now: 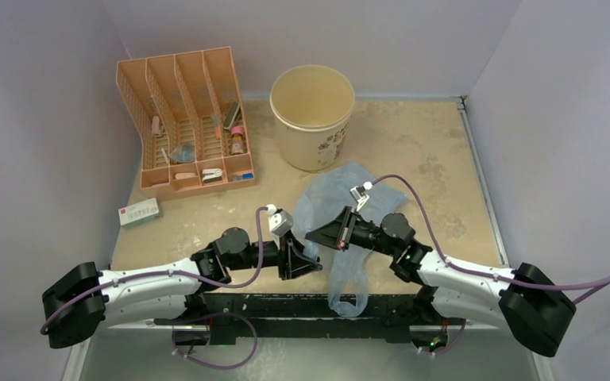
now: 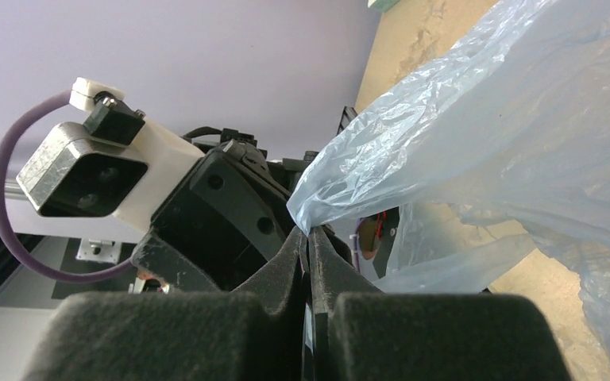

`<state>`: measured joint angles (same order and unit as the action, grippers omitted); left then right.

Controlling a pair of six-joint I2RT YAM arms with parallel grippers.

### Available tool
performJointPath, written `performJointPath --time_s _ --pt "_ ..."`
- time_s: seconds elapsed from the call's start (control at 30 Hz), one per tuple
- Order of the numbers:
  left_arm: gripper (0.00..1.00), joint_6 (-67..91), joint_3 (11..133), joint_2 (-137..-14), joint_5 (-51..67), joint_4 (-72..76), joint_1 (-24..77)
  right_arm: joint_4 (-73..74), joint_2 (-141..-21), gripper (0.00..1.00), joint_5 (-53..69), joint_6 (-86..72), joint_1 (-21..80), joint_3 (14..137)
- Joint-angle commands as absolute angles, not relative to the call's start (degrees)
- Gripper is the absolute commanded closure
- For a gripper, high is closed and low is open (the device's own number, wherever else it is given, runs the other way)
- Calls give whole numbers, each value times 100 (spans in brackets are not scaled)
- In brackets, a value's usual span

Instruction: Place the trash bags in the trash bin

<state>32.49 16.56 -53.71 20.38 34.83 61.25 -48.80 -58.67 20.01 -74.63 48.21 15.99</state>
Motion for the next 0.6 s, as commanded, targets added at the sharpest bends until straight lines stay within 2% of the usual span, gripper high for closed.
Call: performJointPath --time_s 0.0,0.03,0.07,0.17,0.23,0.33,0.5,0.57 --pt "81 3250 1703 -5478 2130 3672 6135 -4861 -5600 97 1958 -7433 4834 1626" --pt "86 3237 1694 -5463 2169 3607 6135 -4751 -5523 96 1896 -7399 4827 1659" --pt "87 3233 1675 -5420 2175 3563 6135 -4524 -5428 96 1795 -7318 4825 1725" --pt "64 3228 1636 -5259 2120 3432 6135 -3807 -5154 95 1507 -7075 4825 1911" --pt "61 3209 1654 -5214 2118 3413 6135 -3708 -5034 94 1422 -7044 4825 1927" --pt "67 3206 1697 -5350 2237 3599 6135 -3883 -5012 94 1448 -7148 4825 1793" --pt "64 3269 1856 -5914 2589 4078 6135 -4756 -5210 94 1623 -7603 4824 1387" --pt "73 3292 1880 -6006 2480 4040 6135 -4698 -5266 94 1643 -7550 4825 1454"
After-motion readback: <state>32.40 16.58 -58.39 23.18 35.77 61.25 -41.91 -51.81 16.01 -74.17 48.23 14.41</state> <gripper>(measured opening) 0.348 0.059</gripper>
